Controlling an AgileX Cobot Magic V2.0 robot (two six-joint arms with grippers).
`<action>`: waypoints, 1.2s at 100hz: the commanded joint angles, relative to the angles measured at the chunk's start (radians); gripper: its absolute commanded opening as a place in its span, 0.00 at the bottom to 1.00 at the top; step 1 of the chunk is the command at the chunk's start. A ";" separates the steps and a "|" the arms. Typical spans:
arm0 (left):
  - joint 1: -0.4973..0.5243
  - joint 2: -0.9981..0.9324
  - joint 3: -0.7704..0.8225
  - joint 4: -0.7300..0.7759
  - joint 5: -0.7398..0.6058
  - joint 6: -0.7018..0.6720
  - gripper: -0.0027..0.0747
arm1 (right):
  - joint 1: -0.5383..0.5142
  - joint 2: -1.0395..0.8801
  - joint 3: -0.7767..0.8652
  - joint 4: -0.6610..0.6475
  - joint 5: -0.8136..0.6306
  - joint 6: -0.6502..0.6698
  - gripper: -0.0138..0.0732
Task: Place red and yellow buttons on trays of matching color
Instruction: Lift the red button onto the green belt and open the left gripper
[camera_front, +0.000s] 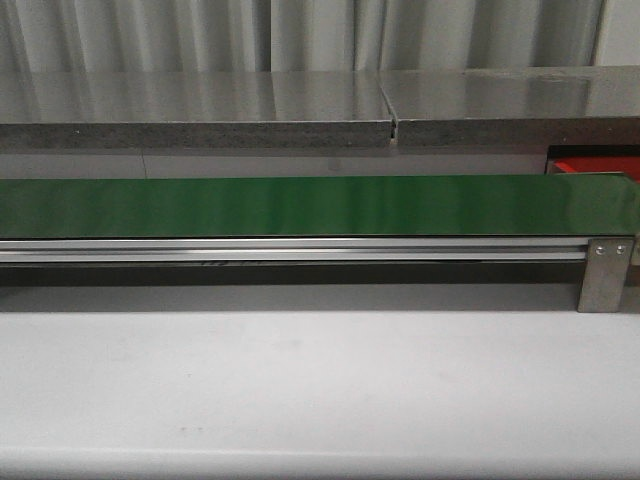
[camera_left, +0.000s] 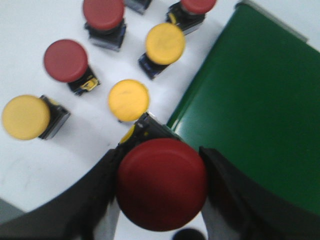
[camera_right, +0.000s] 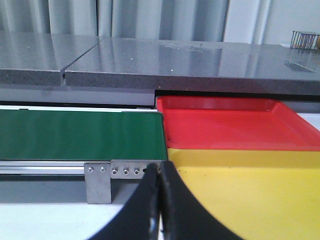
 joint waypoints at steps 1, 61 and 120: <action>-0.037 -0.004 -0.082 -0.014 -0.010 -0.003 0.32 | -0.007 -0.012 -0.022 -0.011 -0.075 -0.004 0.07; -0.196 0.236 -0.306 -0.016 0.069 -0.003 0.32 | -0.007 -0.012 -0.022 -0.011 -0.075 -0.004 0.07; -0.198 0.255 -0.318 -0.034 0.071 -0.003 0.83 | -0.007 -0.012 -0.022 -0.011 -0.075 -0.004 0.07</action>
